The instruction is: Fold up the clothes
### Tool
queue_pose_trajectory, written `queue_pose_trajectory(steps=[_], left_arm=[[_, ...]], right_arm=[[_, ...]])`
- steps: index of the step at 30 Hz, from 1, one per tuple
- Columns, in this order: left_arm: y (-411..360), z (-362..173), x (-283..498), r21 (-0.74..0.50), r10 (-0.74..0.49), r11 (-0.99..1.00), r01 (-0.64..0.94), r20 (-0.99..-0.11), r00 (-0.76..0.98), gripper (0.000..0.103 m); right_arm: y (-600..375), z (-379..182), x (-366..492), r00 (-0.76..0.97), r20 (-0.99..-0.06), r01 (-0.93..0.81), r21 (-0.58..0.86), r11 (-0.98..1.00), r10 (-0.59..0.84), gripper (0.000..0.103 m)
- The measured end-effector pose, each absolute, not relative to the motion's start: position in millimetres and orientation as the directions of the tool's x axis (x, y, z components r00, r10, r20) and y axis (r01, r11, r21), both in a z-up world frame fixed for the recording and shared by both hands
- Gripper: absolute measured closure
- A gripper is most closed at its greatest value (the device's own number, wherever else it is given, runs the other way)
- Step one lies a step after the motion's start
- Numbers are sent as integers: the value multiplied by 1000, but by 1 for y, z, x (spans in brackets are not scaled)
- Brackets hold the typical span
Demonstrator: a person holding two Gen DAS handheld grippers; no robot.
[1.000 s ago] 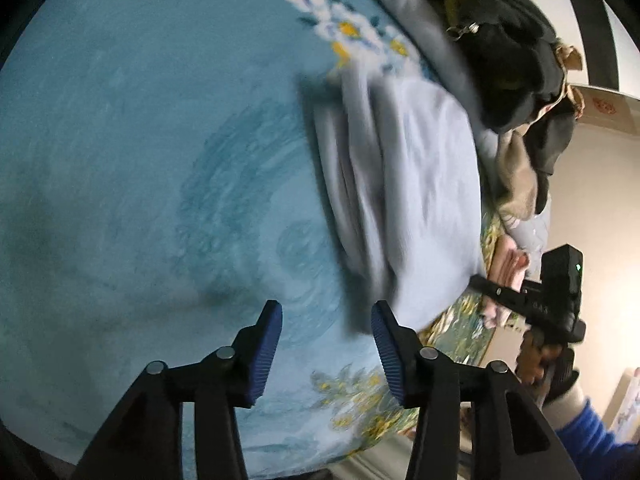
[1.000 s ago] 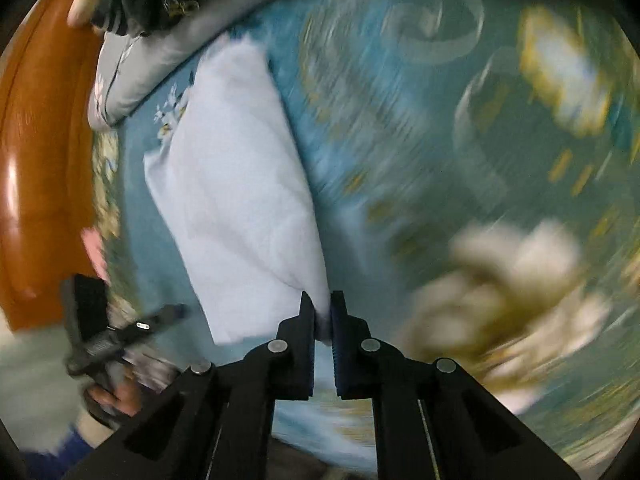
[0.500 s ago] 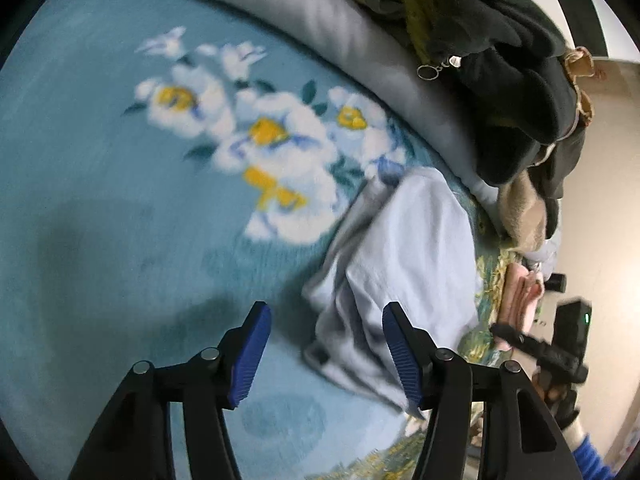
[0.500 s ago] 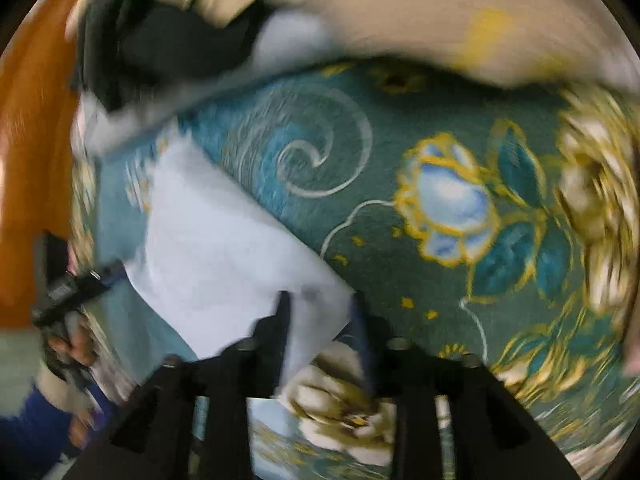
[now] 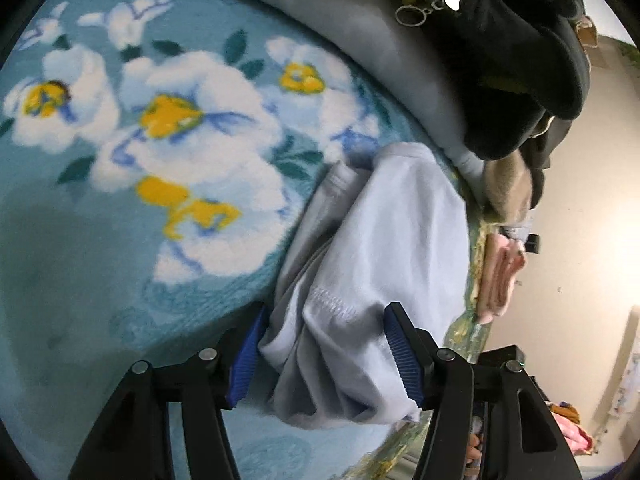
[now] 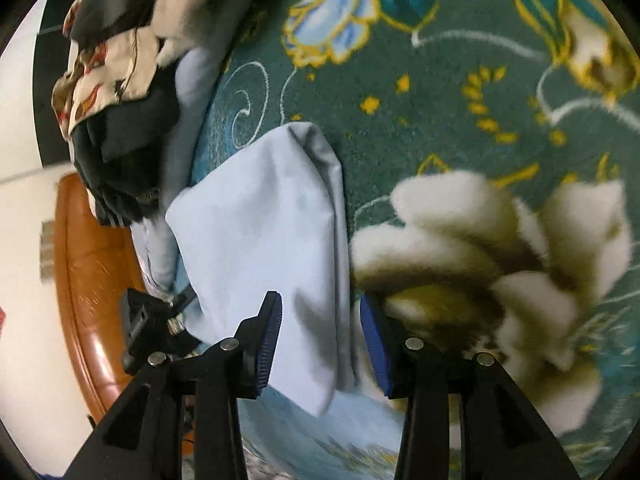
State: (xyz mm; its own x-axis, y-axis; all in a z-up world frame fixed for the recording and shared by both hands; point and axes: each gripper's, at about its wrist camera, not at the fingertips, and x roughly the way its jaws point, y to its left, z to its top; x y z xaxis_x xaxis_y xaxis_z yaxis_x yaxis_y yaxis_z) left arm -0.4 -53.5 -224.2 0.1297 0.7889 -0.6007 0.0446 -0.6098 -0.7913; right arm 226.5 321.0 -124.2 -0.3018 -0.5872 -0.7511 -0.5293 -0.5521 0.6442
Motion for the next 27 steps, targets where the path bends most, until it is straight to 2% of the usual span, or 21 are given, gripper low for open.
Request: queue_pose_trajectory(steps=[8,9,10,12,14,15,20,27], left_arm=[[-38,-221,-3,-787,782,-617,-2,-613,111,43],[-37,-220,-3,-788,783,-616,-1,-612,107,52],[-34,-219,-1,-781,776,-624,-7,-621,108,58],[-28,-217,1,-767,762,-641,-17,-639,110,75],[-21,-211,4,-743,738,-668,-35,-668,102,85],[-21,-211,5,-738,733,-674,-35,-674,96,87],[-35,-179,18,-753,751,-658,-7,-657,61,90],[-54,-130,65,-779,779,-626,38,-624,53,90]], right_arm=[[309,-136,207,-357,-712,-511,691,-512,-605,63],[308,-138,207,-358,-714,-515,689,-510,-602,69],[308,-138,207,-352,-727,-527,675,-517,-589,80],[309,-139,208,-344,-743,-555,654,-514,-574,89],[309,-137,207,-340,-750,-572,644,-508,-568,92],[308,-134,205,-334,-756,-570,638,-518,-563,94],[300,-112,190,-325,-766,-525,634,-567,-555,96],[294,-49,187,-282,-797,-453,601,-658,-534,97]])
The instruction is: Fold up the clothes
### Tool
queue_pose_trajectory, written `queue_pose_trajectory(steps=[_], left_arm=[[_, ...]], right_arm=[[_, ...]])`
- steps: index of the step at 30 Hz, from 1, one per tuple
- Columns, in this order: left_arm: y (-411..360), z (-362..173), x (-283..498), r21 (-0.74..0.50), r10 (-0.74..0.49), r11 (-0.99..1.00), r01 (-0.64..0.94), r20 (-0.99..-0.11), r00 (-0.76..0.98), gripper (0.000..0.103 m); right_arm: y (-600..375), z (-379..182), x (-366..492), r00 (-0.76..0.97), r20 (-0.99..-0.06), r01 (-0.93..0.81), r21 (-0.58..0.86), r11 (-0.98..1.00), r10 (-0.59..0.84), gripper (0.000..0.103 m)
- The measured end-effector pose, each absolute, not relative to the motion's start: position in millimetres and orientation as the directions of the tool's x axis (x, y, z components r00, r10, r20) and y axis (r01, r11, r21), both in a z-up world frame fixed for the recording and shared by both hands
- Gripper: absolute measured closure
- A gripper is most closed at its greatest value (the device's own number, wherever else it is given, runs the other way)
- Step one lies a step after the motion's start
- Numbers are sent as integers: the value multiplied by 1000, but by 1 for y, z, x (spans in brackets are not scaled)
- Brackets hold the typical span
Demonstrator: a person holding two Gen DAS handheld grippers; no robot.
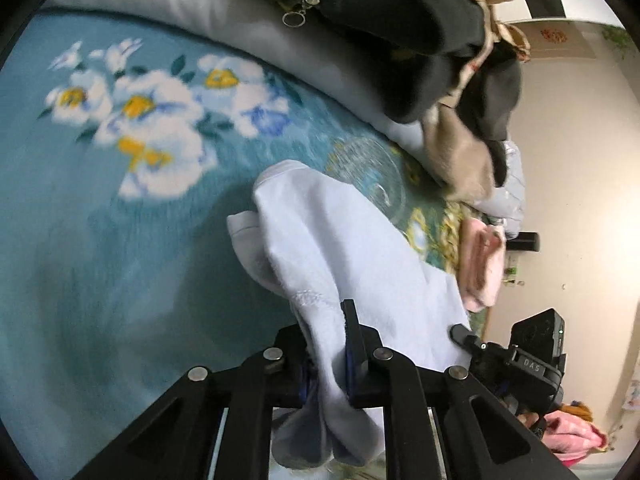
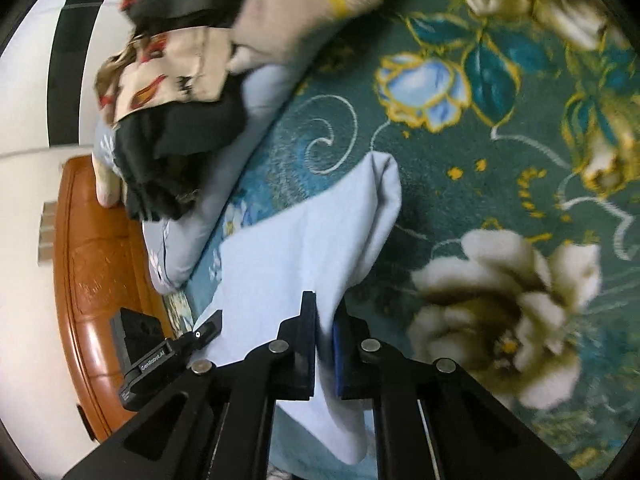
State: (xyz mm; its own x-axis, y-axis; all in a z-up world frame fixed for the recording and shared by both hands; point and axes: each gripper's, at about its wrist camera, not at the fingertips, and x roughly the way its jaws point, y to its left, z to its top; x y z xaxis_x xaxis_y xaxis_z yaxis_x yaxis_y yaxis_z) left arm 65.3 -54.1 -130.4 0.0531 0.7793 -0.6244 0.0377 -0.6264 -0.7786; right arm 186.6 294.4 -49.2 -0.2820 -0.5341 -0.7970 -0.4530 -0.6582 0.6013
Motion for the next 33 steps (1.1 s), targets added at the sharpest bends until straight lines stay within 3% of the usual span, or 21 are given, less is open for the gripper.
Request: queue_pose_trajectory(steps=[10,20,25,33], left_arm=[[-46,-49,123,-834,834,-552,3,-552,9,90],[17,21,139,-813,819,-570,-118,-573,-9,90],[81,56,144,-769,786,-614,-181,-617,-42,90],[217,78,167,-792,796,-605,-80,-602,-64,90]], right_arm=[[298,63,241,-279,-838,-382,545,-746,-469,97],[345,120,265,-338,-824,-324,555,-766,-455,97],[398,131,265,-389,-781,-300,609,-734,-489,97],[529,153,245,-388,-738,-177,648,-741,-552,97]])
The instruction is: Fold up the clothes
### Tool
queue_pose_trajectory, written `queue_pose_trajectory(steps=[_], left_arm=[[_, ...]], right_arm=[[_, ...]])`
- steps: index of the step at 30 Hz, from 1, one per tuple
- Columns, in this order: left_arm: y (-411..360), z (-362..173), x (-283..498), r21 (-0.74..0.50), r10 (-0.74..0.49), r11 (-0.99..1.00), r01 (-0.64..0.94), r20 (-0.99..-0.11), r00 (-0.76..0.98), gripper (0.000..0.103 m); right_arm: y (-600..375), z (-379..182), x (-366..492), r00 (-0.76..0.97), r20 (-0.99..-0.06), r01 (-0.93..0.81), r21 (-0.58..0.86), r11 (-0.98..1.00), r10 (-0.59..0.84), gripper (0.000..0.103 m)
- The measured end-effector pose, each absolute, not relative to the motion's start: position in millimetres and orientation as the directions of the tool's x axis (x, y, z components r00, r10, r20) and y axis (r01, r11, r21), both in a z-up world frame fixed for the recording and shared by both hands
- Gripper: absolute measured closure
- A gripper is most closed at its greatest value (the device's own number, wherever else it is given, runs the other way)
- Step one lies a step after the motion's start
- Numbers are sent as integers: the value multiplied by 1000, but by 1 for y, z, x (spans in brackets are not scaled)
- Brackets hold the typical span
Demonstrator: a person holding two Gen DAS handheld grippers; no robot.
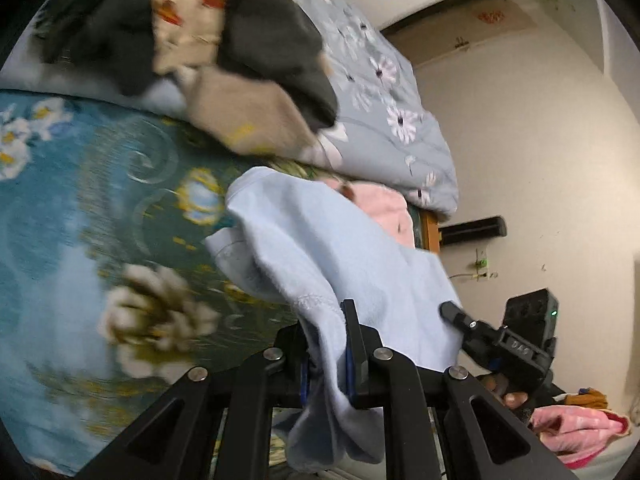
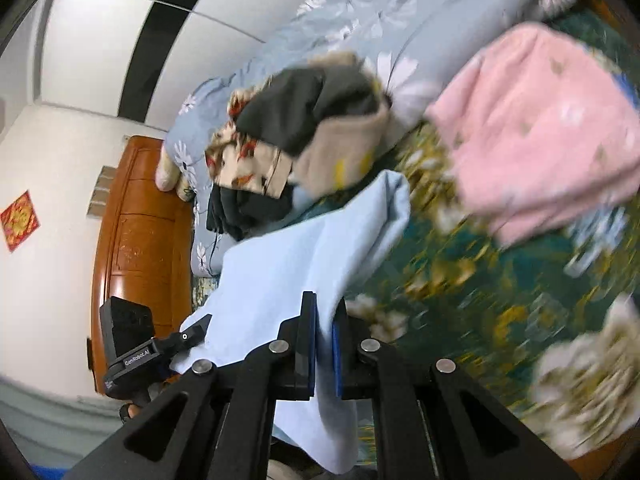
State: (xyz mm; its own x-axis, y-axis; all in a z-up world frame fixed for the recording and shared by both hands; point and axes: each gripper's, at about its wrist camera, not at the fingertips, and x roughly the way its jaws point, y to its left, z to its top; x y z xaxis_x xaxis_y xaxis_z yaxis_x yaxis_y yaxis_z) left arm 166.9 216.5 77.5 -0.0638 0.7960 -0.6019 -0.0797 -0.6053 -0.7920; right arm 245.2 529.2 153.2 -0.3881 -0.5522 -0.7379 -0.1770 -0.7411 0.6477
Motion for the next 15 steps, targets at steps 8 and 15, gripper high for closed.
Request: queue_pose_trajectory(steps=[8,15], left_arm=[[331,85,167,-800,800,-599,-29,-599,-5,90],[395,93,138,-770,770,-636,-48,-638,33,90]], right_arm=[[657,161,230,-306,-785,-172,602,-780,-538,97],[723,156,206,-320,-779,-198,611,-766,-539,97]])
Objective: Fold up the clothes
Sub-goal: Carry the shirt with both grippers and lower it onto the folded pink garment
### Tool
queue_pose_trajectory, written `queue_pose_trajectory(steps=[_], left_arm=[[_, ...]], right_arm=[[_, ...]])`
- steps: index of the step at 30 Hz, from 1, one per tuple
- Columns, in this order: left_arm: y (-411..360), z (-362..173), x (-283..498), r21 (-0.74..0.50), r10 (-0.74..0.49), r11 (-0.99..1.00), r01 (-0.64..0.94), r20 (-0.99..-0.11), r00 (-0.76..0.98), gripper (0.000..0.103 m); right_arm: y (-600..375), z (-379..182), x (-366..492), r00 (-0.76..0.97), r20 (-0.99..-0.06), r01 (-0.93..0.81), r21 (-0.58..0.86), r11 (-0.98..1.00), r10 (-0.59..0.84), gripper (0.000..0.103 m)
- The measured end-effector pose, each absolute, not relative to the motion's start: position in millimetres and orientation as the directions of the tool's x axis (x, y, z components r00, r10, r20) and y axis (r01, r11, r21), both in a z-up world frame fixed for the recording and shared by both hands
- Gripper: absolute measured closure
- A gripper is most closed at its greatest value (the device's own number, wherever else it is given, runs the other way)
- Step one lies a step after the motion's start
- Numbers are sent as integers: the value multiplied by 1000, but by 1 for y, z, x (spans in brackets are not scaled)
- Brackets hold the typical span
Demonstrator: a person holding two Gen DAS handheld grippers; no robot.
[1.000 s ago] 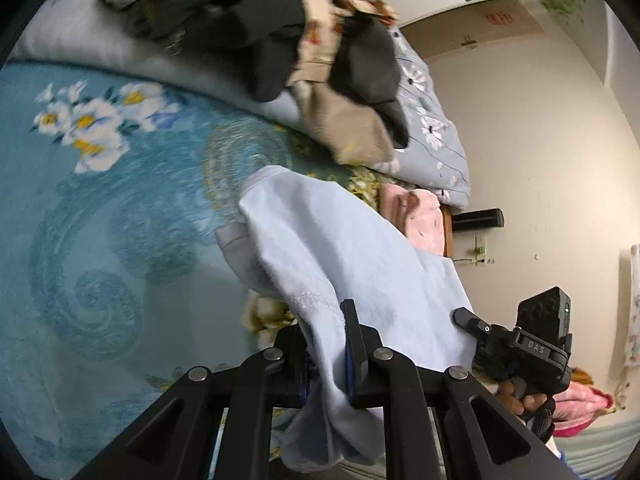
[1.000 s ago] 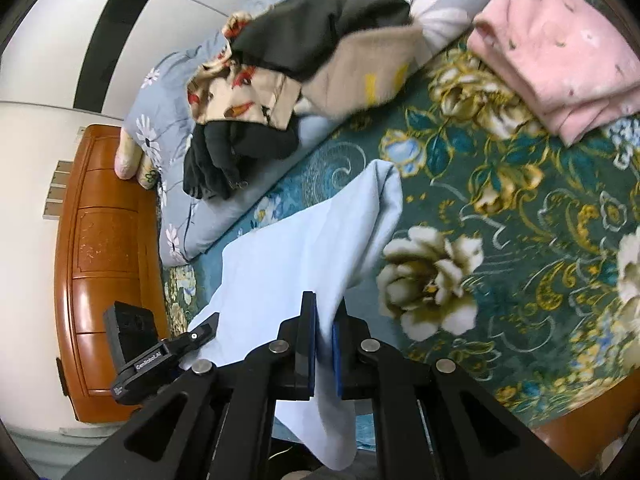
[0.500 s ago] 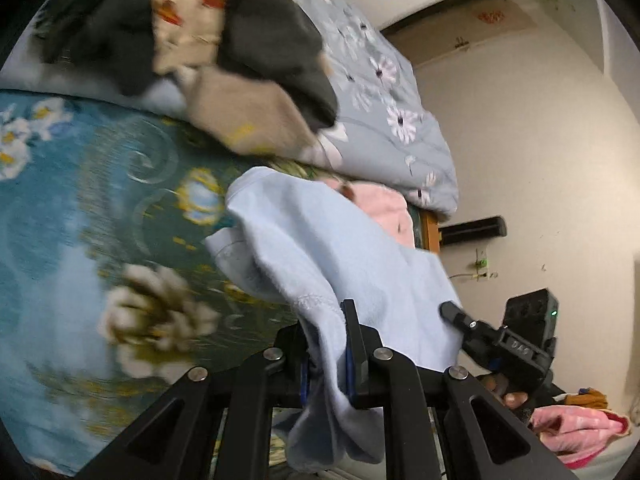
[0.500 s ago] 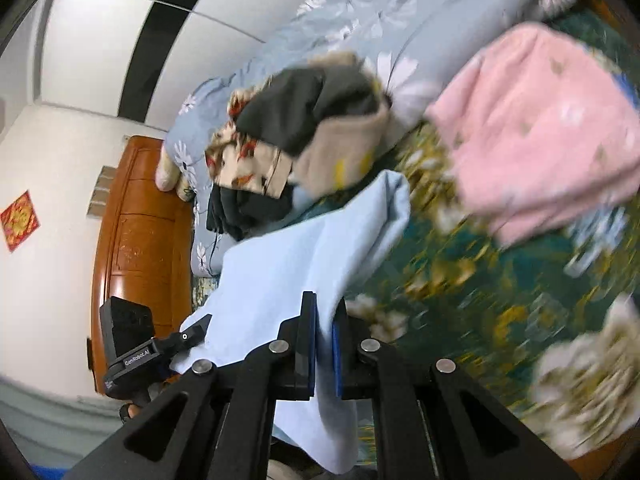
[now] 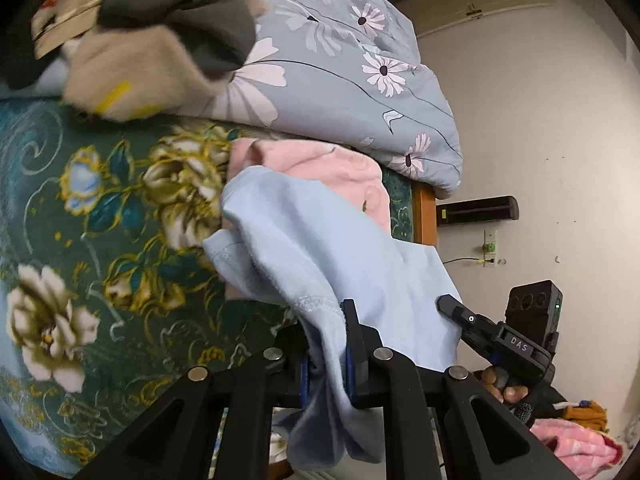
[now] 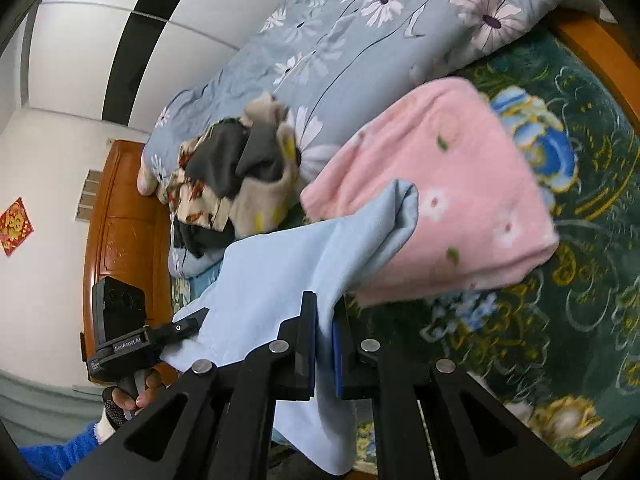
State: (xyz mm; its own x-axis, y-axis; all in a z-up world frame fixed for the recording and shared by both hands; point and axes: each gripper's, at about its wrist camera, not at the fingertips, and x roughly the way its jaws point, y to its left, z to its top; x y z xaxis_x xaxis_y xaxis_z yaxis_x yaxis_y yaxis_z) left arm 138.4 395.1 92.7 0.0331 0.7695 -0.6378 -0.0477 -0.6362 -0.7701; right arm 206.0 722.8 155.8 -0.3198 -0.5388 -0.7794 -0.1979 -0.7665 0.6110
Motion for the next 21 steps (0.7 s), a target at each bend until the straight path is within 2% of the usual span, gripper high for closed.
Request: queue_pose_trajectory(steps=[15,21], left_arm=[[493,70,70,-712,710,-700,-64,-703,44,89],[519,28,76,-644,635,-762,-66,-763,117,89]], right_arm=[[795,122,89,-285,-819,-145,550,-822,-498,96],[816,76,83,-220,-864,-194,494,-848,-453,96]])
